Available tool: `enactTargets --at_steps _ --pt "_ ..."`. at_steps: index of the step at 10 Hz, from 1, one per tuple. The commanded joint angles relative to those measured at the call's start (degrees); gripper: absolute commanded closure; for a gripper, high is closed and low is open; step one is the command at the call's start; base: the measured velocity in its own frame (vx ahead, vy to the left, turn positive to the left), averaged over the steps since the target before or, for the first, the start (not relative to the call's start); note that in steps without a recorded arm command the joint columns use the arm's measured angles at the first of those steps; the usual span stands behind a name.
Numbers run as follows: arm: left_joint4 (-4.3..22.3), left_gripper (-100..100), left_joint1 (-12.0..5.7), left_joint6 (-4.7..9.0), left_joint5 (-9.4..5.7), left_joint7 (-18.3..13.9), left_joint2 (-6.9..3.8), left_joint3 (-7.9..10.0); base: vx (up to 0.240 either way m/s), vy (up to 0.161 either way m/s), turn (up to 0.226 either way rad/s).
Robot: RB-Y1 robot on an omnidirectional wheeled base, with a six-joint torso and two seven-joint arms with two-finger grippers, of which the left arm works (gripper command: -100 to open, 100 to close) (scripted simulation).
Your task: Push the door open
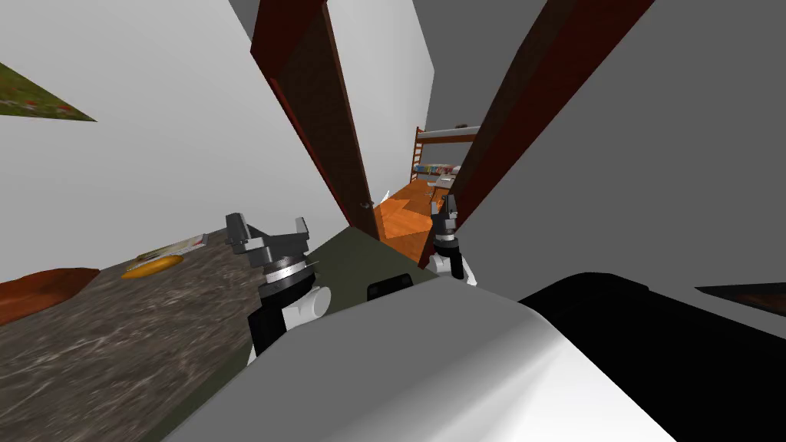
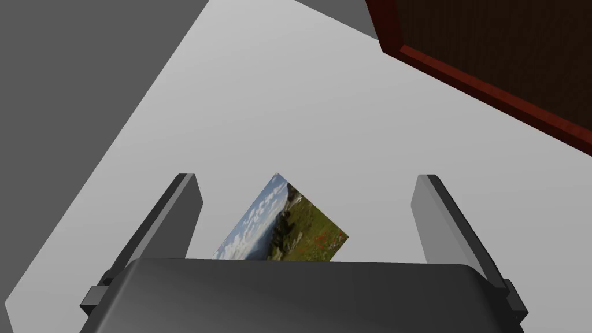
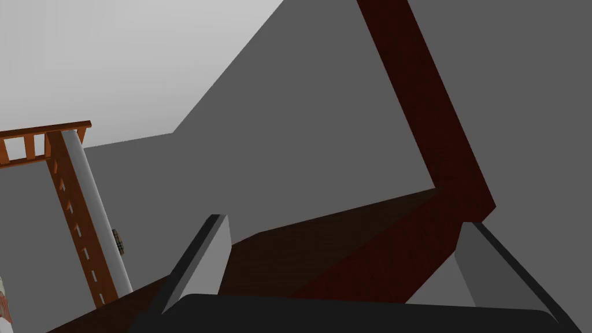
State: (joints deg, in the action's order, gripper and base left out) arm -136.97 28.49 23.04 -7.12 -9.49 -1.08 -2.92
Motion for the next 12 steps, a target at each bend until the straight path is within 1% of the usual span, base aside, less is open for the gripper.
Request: enactTargets --at_steps 1,3,7,12 --pt "2.1 -100 -0.6 0.46 0.03 0.3 -0.43 0.2 0.056 0.048 -0.164" --pt "5.2 -100 -1.51 1.16 0.08 0.8 -0.99 0.51 0.122 0.105 -0.226" --pt "9.6 -100 -2.77 2.13 0.14 1.5 -1.62 0.95 0.089 0.094 -0.137" --pt "16.5 -100 -4.78 3.67 0.25 2.5 -2.38 1.63 0.074 0.086 -0.166"
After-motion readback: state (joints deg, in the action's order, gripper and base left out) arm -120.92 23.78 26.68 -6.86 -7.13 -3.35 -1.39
